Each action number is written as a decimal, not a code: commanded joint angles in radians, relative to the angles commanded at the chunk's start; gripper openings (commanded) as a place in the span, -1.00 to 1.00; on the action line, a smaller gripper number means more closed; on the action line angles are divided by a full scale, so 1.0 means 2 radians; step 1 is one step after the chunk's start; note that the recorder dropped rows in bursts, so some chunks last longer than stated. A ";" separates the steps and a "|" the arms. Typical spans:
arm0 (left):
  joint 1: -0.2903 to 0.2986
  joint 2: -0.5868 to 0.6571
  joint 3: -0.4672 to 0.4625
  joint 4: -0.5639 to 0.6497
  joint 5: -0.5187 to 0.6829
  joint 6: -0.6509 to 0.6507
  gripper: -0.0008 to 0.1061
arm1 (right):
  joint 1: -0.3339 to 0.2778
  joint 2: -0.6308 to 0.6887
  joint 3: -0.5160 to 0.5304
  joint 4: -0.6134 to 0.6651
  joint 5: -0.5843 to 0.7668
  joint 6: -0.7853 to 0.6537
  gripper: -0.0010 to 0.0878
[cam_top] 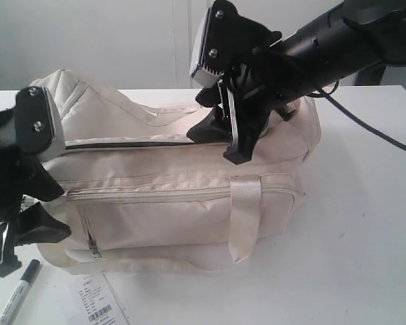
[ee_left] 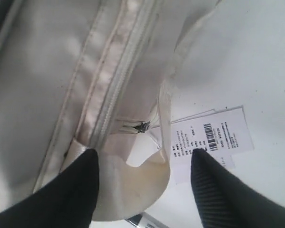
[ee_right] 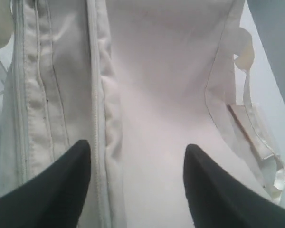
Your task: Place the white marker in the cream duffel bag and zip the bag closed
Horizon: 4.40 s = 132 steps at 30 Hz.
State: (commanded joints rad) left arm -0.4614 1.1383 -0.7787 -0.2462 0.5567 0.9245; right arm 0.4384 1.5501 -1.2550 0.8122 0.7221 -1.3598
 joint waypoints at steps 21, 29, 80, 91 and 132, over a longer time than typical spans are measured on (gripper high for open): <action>0.000 0.000 0.077 0.015 -0.136 0.010 -0.98 | 0.074 0.119 -0.137 -0.073 0.051 0.098 0.26; 0.000 0.000 0.077 0.015 -0.138 0.010 -0.99 | 0.080 0.149 -0.158 -0.076 0.032 0.075 0.24; 0.000 -0.058 0.123 0.028 -0.245 0.037 0.34 | 0.081 0.128 -0.164 -0.082 -0.103 0.056 -0.98; 0.000 0.001 0.129 0.029 -0.293 0.040 -0.09 | 0.081 0.128 -0.164 -0.082 -0.103 0.056 -0.98; 0.000 0.003 0.129 0.027 -0.283 0.037 -0.98 | 0.081 0.113 -0.164 -0.075 -0.455 0.176 -0.98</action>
State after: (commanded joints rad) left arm -0.4614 1.1443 -0.5205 -0.1925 -0.0086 0.9979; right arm 0.6009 1.7766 -1.5830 0.6612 -0.1879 -1.0077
